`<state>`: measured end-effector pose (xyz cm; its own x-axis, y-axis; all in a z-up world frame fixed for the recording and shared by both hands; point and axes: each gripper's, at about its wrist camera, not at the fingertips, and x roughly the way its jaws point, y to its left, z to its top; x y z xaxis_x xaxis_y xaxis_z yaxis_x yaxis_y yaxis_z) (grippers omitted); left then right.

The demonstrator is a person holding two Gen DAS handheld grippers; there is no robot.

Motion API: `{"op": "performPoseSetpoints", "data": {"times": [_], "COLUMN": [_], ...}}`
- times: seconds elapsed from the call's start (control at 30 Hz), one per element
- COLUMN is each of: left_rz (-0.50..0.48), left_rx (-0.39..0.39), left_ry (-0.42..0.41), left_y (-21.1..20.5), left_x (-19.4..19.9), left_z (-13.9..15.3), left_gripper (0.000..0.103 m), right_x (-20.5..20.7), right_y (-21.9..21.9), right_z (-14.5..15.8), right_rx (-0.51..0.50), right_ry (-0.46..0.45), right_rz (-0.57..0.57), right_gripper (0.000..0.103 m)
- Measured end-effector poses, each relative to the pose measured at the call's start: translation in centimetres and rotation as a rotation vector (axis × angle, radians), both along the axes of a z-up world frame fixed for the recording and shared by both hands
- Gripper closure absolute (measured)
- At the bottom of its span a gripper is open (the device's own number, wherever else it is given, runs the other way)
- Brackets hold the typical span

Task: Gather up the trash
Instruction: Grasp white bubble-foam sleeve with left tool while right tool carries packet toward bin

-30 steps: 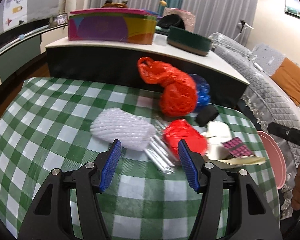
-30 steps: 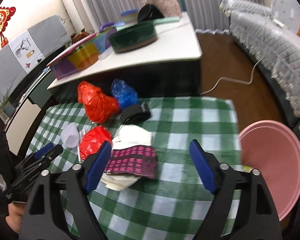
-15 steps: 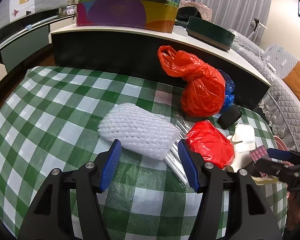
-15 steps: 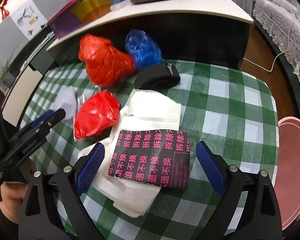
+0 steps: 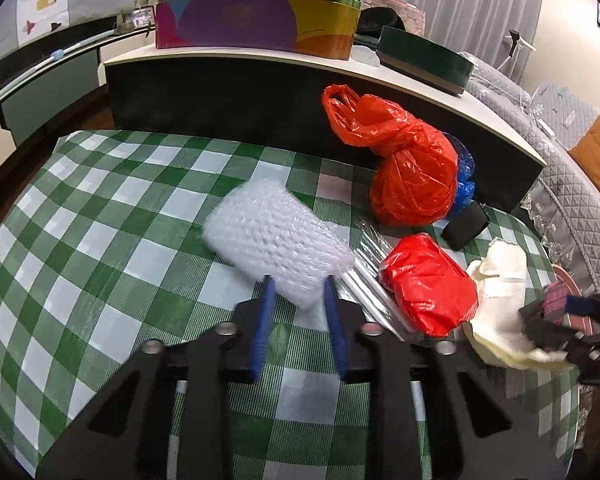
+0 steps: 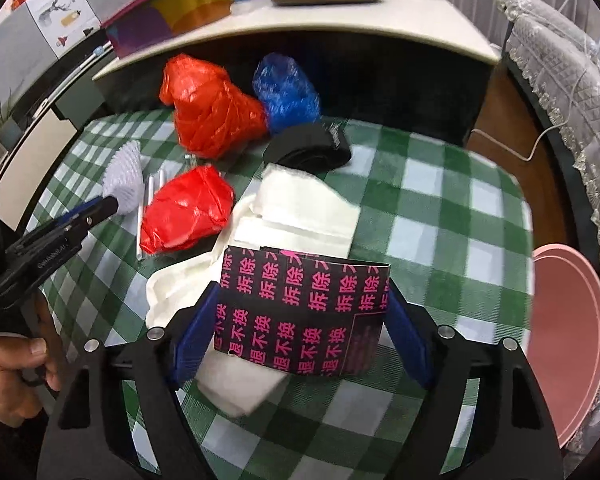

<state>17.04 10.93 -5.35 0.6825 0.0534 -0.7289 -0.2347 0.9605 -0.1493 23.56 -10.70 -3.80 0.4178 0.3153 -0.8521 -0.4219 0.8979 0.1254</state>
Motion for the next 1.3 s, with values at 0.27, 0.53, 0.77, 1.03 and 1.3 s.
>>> {"op": "performPoseSetpoints", "data": {"times": [0.27, 0.53, 0.77, 1.03, 1.3], "left_rz": [-0.004, -0.057, -0.106, -0.157, -0.193], "left_rx": [0.027, 0.057, 0.075, 0.092, 0.083], "left_ry": [-0.044, -0.093, -0.135, -0.157, -0.175], "left_y": [-0.5, -2.7, -4.9, -7.3, -9.0], "left_x": [-1.4, -3.2, -4.7, -5.8, -6.4], "left_z": [1.6, 3.4, 4.9, 5.8, 6.4], "left_gripper": [0.096, 0.096, 0.096, 0.096, 0.096], "right_x": [-1.2, -3.5, -5.7, -7.2, -8.1], "right_y": [-2.8, -5.7, -7.8, -10.4, -12.8], "right_z": [2.8, 5.6, 7.4, 8.4, 9.0], "right_rx": [0.037, 0.069, 0.069, 0.062, 0.068], "right_ry": [-0.075, -0.177, -0.258, -0.3, -0.32], "right_rz": [-0.079, -0.143, -0.175, -0.222, -0.273], "right_gripper": [0.026, 0.026, 0.026, 0.026, 0.026]}}
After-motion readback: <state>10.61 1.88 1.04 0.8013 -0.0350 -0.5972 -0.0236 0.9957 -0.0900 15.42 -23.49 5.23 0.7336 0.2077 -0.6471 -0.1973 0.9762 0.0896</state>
